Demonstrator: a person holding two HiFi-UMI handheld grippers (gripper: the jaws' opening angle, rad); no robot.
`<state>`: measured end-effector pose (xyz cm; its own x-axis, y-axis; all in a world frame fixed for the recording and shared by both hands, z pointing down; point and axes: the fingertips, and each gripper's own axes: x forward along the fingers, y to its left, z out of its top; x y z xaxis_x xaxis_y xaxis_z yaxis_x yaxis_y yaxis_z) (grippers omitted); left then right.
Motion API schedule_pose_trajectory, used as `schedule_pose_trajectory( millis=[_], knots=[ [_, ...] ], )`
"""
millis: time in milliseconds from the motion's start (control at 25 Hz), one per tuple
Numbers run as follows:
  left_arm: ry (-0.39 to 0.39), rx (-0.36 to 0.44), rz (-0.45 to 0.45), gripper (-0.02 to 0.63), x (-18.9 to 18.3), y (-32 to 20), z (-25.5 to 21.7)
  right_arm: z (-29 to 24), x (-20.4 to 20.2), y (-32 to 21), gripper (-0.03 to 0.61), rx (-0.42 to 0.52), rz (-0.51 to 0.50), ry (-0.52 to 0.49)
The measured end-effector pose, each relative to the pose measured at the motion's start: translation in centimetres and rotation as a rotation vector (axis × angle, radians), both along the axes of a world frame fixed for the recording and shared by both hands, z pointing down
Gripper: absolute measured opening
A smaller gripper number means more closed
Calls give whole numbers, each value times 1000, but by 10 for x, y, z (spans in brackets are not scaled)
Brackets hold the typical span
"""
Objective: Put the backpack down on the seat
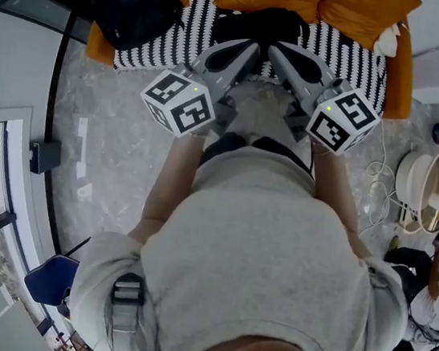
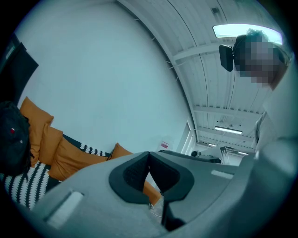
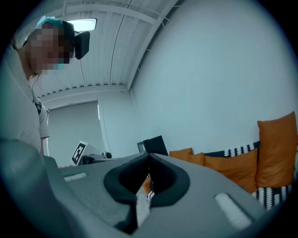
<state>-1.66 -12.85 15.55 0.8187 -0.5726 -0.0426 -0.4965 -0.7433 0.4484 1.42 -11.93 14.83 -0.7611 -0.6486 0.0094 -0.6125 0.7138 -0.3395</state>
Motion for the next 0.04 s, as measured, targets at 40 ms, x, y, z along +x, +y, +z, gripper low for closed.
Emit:
schedule_pose_trajectory(
  millis=[40],
  knots=[
    [0, -1, -1, 6, -1, -1, 0, 0, 0, -1, 3, 1, 1, 2]
  ],
)
